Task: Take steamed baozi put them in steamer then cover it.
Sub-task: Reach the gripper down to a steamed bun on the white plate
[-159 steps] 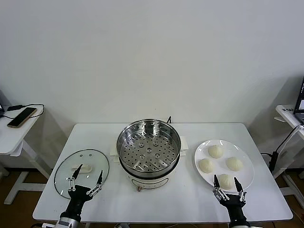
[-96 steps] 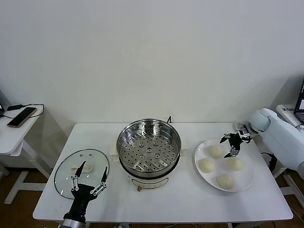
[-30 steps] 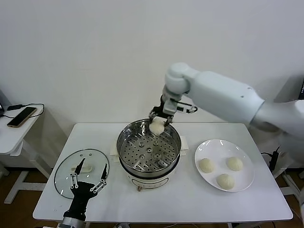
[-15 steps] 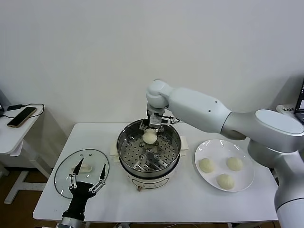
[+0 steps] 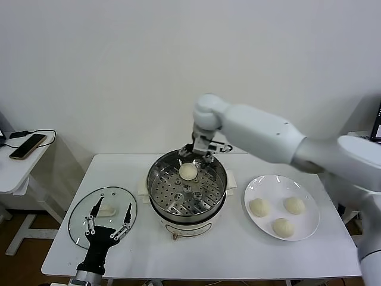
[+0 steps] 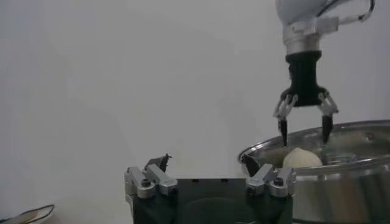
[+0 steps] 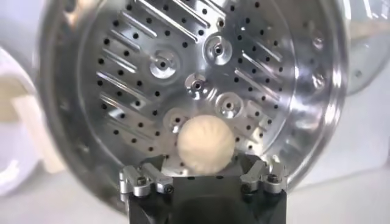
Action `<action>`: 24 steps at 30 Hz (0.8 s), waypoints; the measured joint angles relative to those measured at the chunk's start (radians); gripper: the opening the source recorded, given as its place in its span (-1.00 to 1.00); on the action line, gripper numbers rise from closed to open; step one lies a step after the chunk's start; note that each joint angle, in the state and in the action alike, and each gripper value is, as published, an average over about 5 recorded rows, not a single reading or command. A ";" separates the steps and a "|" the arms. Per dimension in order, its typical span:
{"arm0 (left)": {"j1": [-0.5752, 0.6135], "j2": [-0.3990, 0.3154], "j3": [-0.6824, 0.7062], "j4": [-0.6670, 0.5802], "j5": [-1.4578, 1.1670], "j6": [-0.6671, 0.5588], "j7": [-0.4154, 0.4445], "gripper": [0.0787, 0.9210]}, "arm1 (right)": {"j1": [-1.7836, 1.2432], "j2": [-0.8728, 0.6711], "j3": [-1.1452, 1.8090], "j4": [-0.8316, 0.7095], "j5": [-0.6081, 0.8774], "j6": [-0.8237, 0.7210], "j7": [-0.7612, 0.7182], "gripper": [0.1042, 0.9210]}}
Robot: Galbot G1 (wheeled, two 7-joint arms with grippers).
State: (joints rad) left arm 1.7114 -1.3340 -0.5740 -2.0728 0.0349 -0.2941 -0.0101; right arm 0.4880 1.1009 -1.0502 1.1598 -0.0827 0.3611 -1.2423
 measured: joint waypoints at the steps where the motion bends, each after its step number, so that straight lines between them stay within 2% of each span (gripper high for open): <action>1: 0.000 0.001 0.002 0.000 0.001 0.000 0.000 0.77 | 0.013 -0.031 -0.011 0.003 0.038 -0.033 -0.003 0.76; 7: -0.002 0.003 0.016 -0.001 0.005 -0.002 0.001 0.77 | 0.054 -0.204 -0.097 0.026 0.232 -0.208 -0.007 0.76; 12: -0.002 0.001 0.021 -0.001 0.007 -0.002 0.001 0.77 | 0.035 -0.307 -0.164 0.048 0.335 -0.313 0.014 0.76; 24: 0.000 -0.007 0.021 0.008 0.012 -0.003 0.000 0.77 | -0.144 -0.374 -0.178 0.020 0.396 -0.435 0.102 0.76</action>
State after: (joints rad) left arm 1.7116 -1.3409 -0.5534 -2.0645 0.0467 -0.2975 -0.0105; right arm 0.3440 0.7266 -1.2279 1.1794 0.3137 -0.0738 -1.1400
